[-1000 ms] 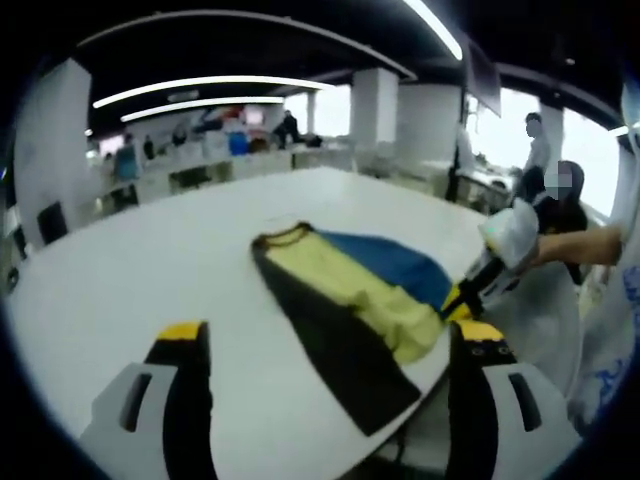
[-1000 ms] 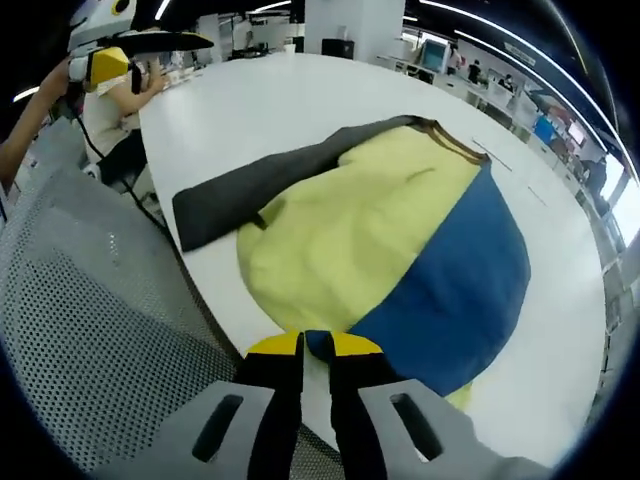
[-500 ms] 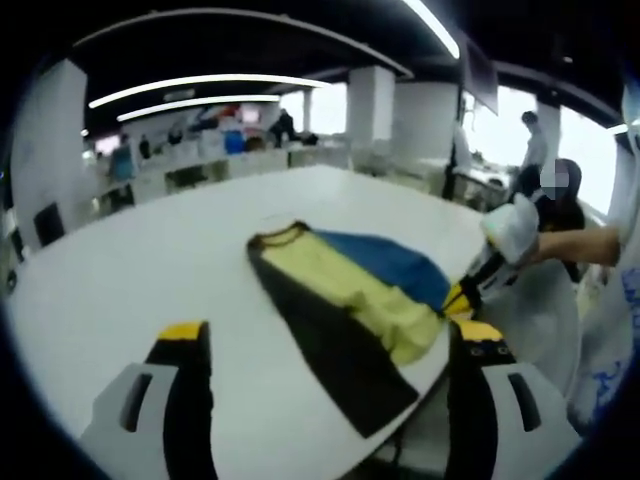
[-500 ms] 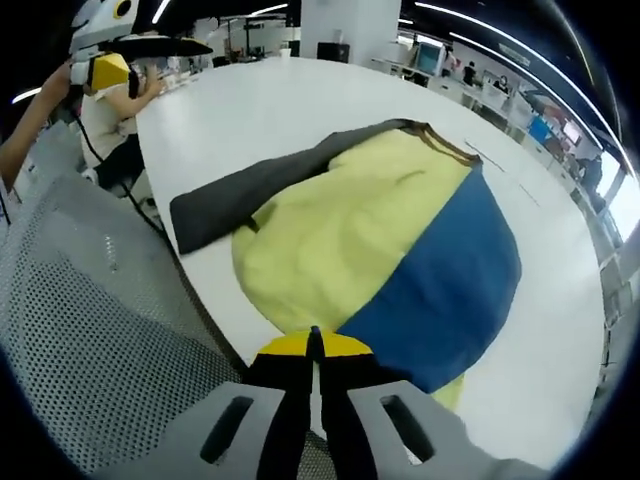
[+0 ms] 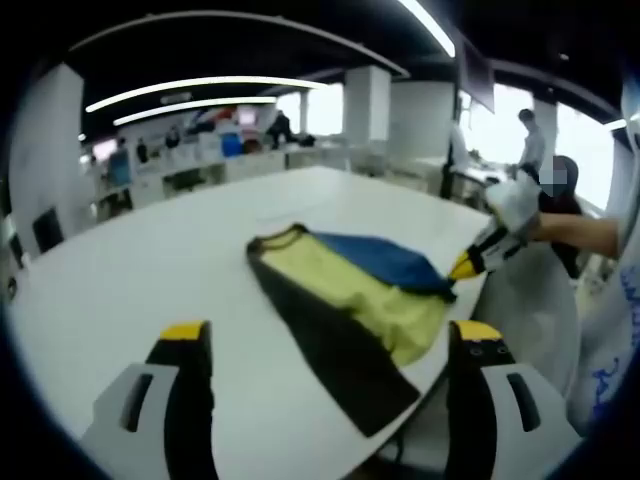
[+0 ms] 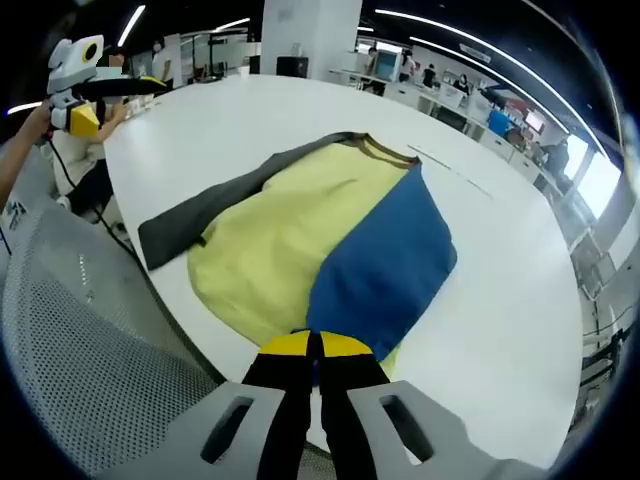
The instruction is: Fold the garment on the visible template until the final outline fits inside the template.
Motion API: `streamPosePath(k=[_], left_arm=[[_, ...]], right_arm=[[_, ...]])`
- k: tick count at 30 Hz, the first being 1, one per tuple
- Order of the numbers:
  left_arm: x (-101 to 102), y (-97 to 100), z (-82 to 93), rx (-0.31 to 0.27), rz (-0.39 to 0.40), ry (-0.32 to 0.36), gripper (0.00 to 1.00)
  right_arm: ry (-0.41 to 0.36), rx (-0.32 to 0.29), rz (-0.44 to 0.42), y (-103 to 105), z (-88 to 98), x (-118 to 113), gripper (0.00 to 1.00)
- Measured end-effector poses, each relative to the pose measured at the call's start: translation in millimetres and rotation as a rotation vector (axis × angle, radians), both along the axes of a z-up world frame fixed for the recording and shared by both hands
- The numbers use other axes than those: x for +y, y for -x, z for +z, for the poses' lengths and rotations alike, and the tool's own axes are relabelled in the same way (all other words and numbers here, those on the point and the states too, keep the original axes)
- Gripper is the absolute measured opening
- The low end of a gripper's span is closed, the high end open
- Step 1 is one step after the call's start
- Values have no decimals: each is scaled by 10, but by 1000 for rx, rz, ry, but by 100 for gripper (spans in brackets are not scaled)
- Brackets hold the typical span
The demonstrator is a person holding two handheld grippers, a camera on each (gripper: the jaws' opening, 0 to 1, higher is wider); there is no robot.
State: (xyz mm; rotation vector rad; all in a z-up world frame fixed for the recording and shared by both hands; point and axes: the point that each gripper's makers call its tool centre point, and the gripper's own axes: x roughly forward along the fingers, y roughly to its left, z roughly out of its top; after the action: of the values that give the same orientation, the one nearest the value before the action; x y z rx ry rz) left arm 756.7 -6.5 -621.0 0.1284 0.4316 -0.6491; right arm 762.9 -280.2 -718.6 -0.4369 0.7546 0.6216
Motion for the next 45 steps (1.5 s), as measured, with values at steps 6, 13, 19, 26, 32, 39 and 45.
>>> streamPosePath(k=[6, 13, 19, 26, 32, 39, 45], left_arm=[[5, 17, 11, 0, -10, -2, 95], [-8, 36, 6, 1, -34, -7, 98], [-12, 44, 26, 3, -40, -8, 100], [-77, 58, 32, 10, -40, -27, 100], [-126, 61, 95, 5, 9, -7, 100], [-188, 127, 92, 18, 73, -59, 100], [-353, 200, 138, 39, 121, -12, 100]], right_arm=[[8, -30, -32, -81, 87, -108, 1], [20, -62, -56, -130, 191, -190, 1], [17, -79, -77, -165, 251, -270, 1], [16, -112, -94, -272, 347, -454, 1], [14, -121, -70, -414, 358, -622, 1], [7, -123, -30, -634, 376, -859, 1], [-4, -135, -4, -831, 449, -1075, 1]])
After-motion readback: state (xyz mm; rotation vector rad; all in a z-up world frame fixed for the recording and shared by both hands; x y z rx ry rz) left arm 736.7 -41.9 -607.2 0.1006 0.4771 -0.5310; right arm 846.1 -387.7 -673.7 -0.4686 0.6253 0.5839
